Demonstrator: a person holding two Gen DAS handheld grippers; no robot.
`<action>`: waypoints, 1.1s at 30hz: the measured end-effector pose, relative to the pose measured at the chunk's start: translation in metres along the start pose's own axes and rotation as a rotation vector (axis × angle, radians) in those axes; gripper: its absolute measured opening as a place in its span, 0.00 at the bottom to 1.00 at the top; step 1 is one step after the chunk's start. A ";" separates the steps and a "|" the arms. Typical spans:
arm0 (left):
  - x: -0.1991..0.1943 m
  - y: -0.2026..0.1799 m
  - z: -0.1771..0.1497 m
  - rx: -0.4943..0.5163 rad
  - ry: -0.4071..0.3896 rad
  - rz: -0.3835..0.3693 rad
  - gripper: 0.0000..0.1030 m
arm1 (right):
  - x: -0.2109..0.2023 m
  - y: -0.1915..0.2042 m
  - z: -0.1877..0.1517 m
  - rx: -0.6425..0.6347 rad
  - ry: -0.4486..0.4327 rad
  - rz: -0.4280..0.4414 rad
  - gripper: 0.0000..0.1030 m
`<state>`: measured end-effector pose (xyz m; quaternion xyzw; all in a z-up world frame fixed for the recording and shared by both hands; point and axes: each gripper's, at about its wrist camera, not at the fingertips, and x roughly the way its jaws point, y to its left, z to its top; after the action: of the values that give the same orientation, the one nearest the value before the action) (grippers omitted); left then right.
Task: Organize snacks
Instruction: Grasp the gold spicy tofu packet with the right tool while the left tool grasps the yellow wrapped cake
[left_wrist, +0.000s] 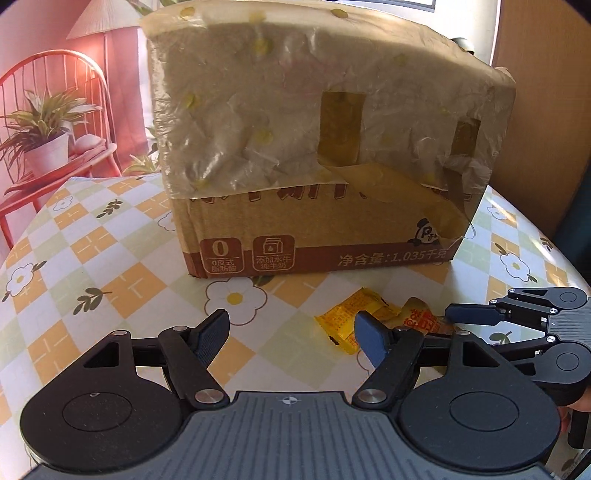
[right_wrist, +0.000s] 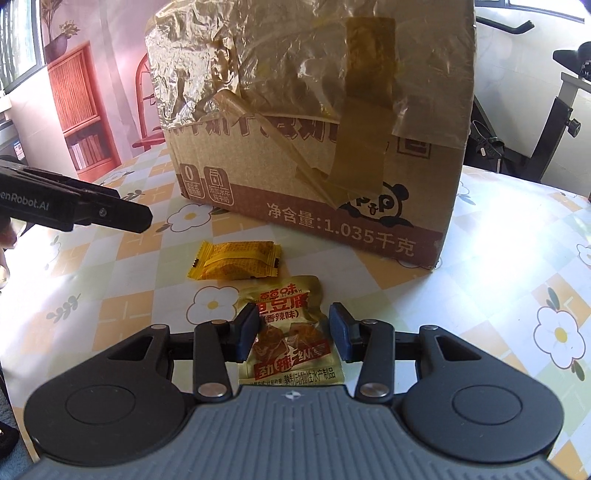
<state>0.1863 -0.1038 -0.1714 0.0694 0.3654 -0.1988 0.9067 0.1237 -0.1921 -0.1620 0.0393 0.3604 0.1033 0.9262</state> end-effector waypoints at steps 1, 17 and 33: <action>0.006 -0.005 0.001 0.022 0.001 -0.021 0.75 | 0.000 0.000 -0.001 0.001 -0.006 0.001 0.43; 0.063 -0.026 0.004 0.136 0.033 -0.116 0.74 | -0.001 0.002 -0.004 -0.002 -0.028 -0.023 0.43; 0.063 -0.031 -0.007 0.168 0.052 -0.061 0.33 | -0.006 -0.006 -0.006 0.056 -0.037 -0.039 0.49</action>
<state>0.2103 -0.1494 -0.2190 0.1392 0.3726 -0.2546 0.8814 0.1165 -0.1989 -0.1633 0.0602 0.3467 0.0741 0.9331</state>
